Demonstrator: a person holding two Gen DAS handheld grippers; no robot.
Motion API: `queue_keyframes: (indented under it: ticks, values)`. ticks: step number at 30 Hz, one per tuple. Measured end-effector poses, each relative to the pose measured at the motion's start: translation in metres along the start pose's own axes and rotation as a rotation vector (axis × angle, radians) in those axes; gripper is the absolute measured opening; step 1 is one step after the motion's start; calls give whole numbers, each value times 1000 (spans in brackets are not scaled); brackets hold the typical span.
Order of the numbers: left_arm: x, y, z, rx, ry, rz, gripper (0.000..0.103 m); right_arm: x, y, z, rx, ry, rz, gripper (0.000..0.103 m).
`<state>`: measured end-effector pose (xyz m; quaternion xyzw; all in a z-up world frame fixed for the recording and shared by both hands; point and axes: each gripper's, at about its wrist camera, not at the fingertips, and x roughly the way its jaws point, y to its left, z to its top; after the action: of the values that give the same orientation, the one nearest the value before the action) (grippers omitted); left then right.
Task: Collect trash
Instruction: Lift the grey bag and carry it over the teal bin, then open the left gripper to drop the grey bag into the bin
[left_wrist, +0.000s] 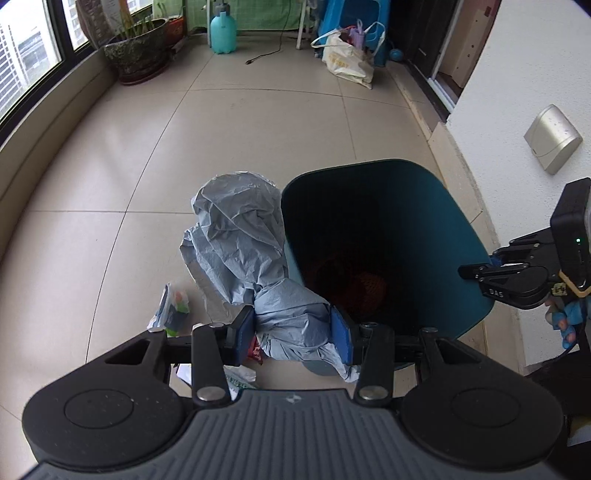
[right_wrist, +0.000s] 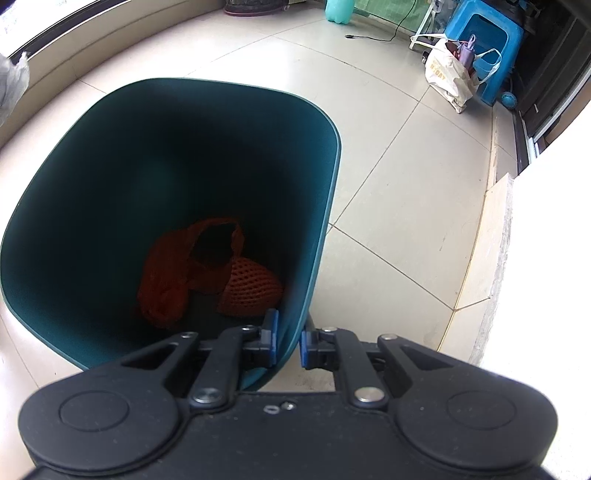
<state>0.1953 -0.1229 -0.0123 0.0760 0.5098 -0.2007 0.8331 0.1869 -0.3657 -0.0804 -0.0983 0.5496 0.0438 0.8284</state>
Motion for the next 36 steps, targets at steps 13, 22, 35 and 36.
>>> queue_keyframes:
  ticks: [13,22,35,36]
  values:
    - [83,-80,31,110,109,-22,43,-8,2,-9,-18,-12,-1,10]
    - [150,-98,23,120,268,-8,43,-11,1,-12,-37,-26,6,10]
    - [193,-91,18,86,427,5,46,-14,2,-14,-36,-32,10,10]
    - [197,-90,22,79,438,6,47,-14,2,-14,-37,-32,11,10]
